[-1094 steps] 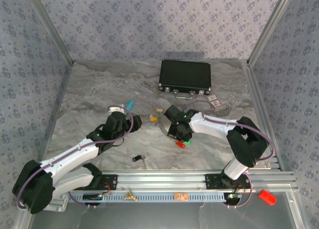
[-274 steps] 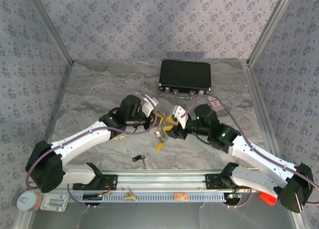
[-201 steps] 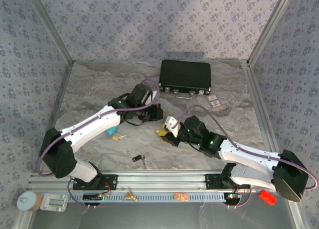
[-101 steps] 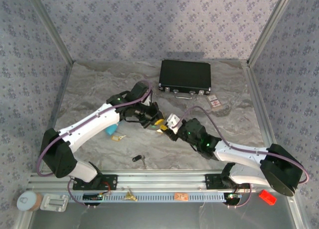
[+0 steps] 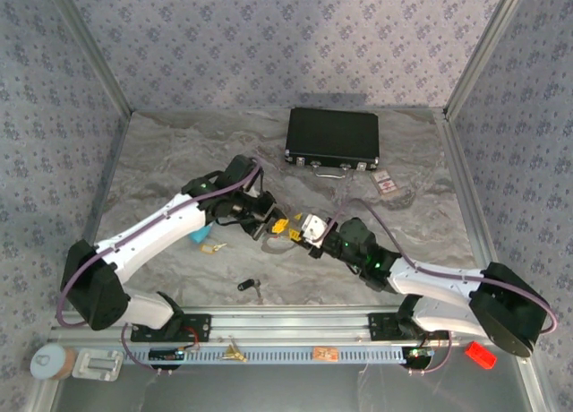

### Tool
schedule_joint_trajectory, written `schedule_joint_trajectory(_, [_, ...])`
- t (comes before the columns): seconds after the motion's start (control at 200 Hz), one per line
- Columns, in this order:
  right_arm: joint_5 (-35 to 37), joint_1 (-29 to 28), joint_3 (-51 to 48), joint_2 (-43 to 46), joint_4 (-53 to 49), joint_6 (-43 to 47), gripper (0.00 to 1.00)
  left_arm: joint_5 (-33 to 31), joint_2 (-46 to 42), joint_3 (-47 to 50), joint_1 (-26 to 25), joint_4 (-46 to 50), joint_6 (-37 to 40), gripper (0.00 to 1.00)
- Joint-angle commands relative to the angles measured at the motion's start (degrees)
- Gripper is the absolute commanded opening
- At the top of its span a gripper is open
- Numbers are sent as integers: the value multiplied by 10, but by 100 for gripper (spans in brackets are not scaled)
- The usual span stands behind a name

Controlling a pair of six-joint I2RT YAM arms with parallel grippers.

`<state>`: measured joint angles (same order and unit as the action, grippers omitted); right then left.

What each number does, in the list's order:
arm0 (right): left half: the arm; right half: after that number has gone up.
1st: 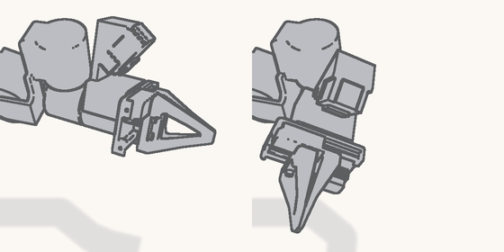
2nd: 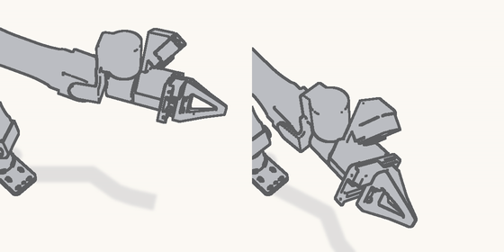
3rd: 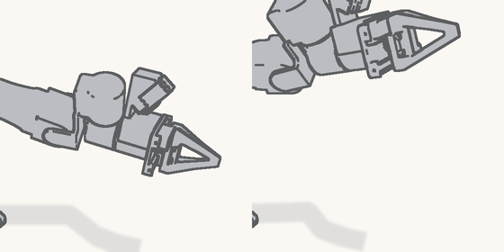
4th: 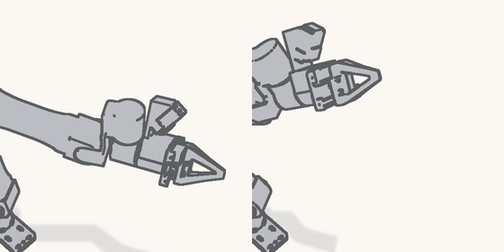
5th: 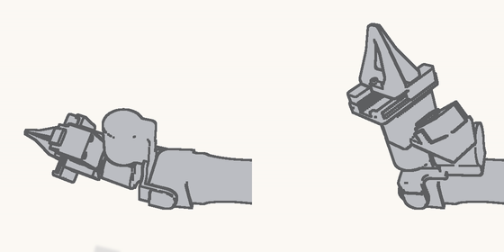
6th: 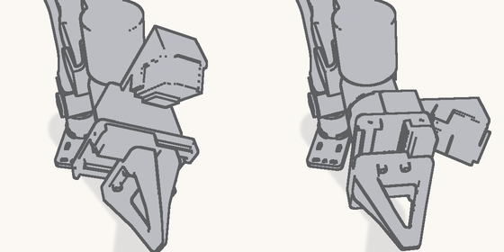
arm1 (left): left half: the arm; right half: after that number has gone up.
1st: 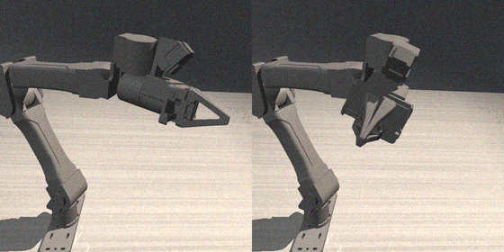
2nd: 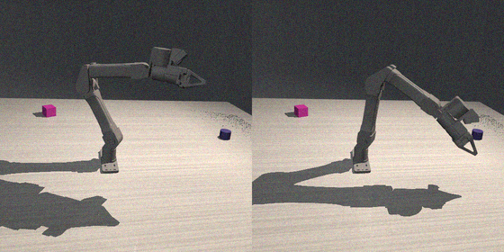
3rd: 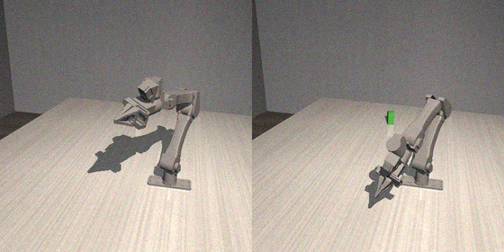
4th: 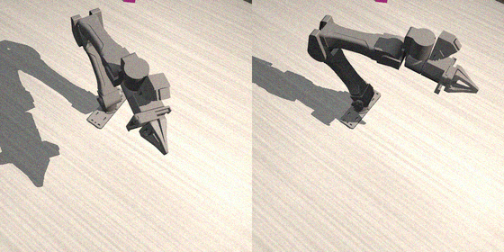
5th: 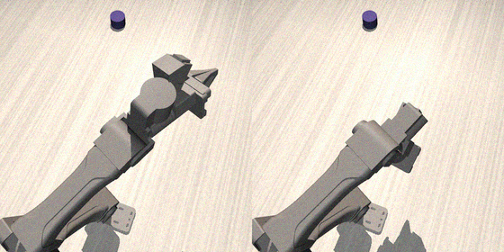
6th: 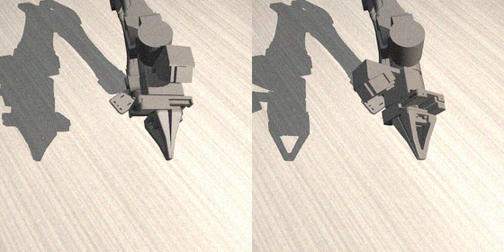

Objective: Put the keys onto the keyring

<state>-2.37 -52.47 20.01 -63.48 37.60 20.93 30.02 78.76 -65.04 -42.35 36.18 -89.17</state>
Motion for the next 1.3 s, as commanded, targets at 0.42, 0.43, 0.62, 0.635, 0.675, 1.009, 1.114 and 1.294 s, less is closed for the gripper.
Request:
schedule_joint_trajectory(0.42, [-6,-32,-4,-5,27,-28,23,30,-22,35,6,-55,-131,0])
schedule_joint_trajectory(0.43, [-3,-32,-4,-8,31,-29,23,30,-22,36,7,-54,-131,0])
schedule_joint_trajectory(0.62, [8,-30,3,-38,69,-43,24,31,-27,39,7,-53,-134,0])
schedule_joint_trajectory(0.635, [9,-30,4,-40,71,-43,24,31,-27,39,6,-53,-135,0])
schedule_joint_trajectory(0.675, [10,-31,4,-43,77,-45,24,32,-27,39,6,-52,-134,0])
schedule_joint_trajectory(1.009, [5,-29,10,-57,106,-55,25,35,-30,41,5,-52,-133,0])
schedule_joint_trajectory(1.114, [3,-29,13,-64,113,-55,24,34,-31,41,4,-51,-133,0])
schedule_joint_trajectory(1.294, [-2,-28,17,-74,128,-58,18,34,-33,40,2,-48,-134,0])
